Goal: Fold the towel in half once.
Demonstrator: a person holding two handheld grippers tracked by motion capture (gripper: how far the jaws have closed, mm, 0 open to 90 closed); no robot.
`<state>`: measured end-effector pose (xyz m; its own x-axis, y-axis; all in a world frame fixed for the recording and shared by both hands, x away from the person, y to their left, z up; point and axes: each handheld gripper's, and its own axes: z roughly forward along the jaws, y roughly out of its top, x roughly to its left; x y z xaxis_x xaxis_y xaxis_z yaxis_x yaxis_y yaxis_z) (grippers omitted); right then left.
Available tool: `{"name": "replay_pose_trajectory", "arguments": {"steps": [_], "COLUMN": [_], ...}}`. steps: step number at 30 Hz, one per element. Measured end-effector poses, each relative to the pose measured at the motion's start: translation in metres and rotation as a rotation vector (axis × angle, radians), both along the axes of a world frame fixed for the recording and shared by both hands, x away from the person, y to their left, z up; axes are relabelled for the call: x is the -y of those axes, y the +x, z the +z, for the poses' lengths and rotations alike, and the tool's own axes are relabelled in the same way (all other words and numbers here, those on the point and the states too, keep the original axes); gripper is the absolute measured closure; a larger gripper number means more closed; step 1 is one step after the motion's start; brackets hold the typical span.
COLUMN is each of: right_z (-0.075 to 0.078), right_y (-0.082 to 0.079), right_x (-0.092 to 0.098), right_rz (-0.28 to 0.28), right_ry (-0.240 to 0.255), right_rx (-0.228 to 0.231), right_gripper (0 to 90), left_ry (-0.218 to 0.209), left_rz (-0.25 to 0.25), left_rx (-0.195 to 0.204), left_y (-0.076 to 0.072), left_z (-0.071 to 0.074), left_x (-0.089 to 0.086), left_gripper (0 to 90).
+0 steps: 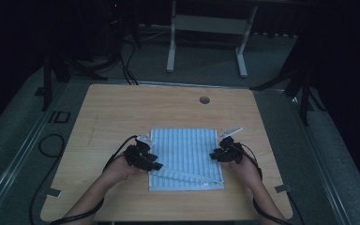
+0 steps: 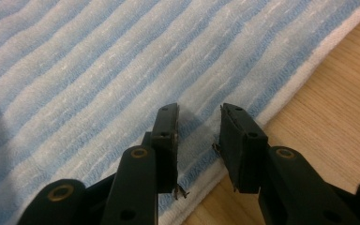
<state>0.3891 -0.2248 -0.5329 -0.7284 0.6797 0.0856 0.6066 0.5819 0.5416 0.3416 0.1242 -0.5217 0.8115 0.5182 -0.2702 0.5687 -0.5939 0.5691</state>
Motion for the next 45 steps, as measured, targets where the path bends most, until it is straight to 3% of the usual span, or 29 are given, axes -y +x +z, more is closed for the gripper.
{"name": "replay_pose_trajectory", "arguments": {"steps": [3,6,7,8,9,10,13,16,19,21,23,27,29,32,34,35,37,39,42,44,45], "right_z": [0.000,0.000,0.000,-0.001,-0.001,-0.001,-0.001,-0.001,-0.001,-0.001,-0.001,-0.001,-0.001,-0.002,-0.002,-0.001,-0.001,-0.001,-0.001,-0.002,-0.002], "right_y": [0.000,-0.001,-0.001,-0.001,-0.001,0.000,0.000,0.000,0.000,0.000,0.000,-0.001,-0.001,-0.001,0.000,0.000,0.000,0.000,0.001,0.001,0.001], "right_x": [-0.001,-0.001,0.000,0.000,0.001,0.001,0.001,0.002,0.002,0.001,0.001,0.001,0.002,0.003,0.003,0.002,0.002,0.003,0.003,0.003,0.003], "right_rz": [-0.002,-0.009,-0.011,-0.011,-0.013,-0.015,-0.015,-0.014,-0.014,-0.014,-0.016,-0.019,-0.020,-0.022,-0.022,-0.023,-0.023,-0.023,-0.025,-0.024,-0.024], "right_ry": [-0.008,-0.002,0.002,0.004,0.010,0.014,0.015,0.015,0.014,0.013,0.013,0.014,0.018,0.022,0.022,0.019,0.017,0.020,0.025,0.025,0.025], "right_rx": [0.002,0.002,0.001,0.002,0.001,0.000,0.000,-0.001,-0.002,-0.001,-0.002,0.002,0.002,0.001,0.000,-0.003,-0.003,-0.004,-0.008,-0.007,-0.007], "right_gripper": [67.3,67.4,67.4,67.6,67.8,67.9,67.9,68.1,68.1,68.1,68.1,68.4,68.9,69.4,69.6,69.7,69.7,69.7,69.9,69.9,69.9], "left_ry": [0.036,0.023,0.024,0.045,0.043,0.021,-0.020,-0.052,-0.018,-0.012,0.010,0.067,0.074,0.119,0.117,0.114,0.102,0.080,0.034,-0.010,-0.010], "left_rz": [-0.020,-0.008,-0.006,0.001,0.005,0.002,-0.010,-0.036,-0.020,0.020,0.068,0.048,0.036,0.016,0.011,0.004,-0.007,-0.022,-0.042,-0.062,-0.062], "left_rx": [-0.010,-0.002,-0.001,0.031,0.032,0.017,0.010,-0.003,0.042,0.077,0.084,0.061,0.099,0.174,0.177,0.176,0.179,0.172,0.150,0.107,0.107], "left_y": [-0.005,-0.009,-0.009,-0.011,-0.012,-0.012,-0.017,-0.028,-0.036,-0.034,-0.028,-0.018,-0.022,-0.030,-0.032,-0.033,-0.036,-0.038,-0.044,-0.048,-0.048], "left_z": [-0.005,-0.011,-0.012,-0.012,-0.012,-0.012,-0.006,0.000,0.003,0.004,0.002,-0.013,-0.017,-0.018,-0.017,-0.016,-0.014,-0.010,-0.004,-0.001,-0.001], "left_x": [0.004,0.006,0.006,0.007,0.007,0.006,0.003,0.002,0.000,-0.003,-0.004,0.001,0.005,0.011,0.011,0.011,0.011,0.010,0.008,0.006,0.006], "left_gripper": [50.1,51.3,54.9,63.0,71.2,80.3,87.9,87.9,87.6,73.3,57.5,54.4,52.8,55.6,59.4,67.4,73.3,79.2,79.4,78.4,76.1]}}
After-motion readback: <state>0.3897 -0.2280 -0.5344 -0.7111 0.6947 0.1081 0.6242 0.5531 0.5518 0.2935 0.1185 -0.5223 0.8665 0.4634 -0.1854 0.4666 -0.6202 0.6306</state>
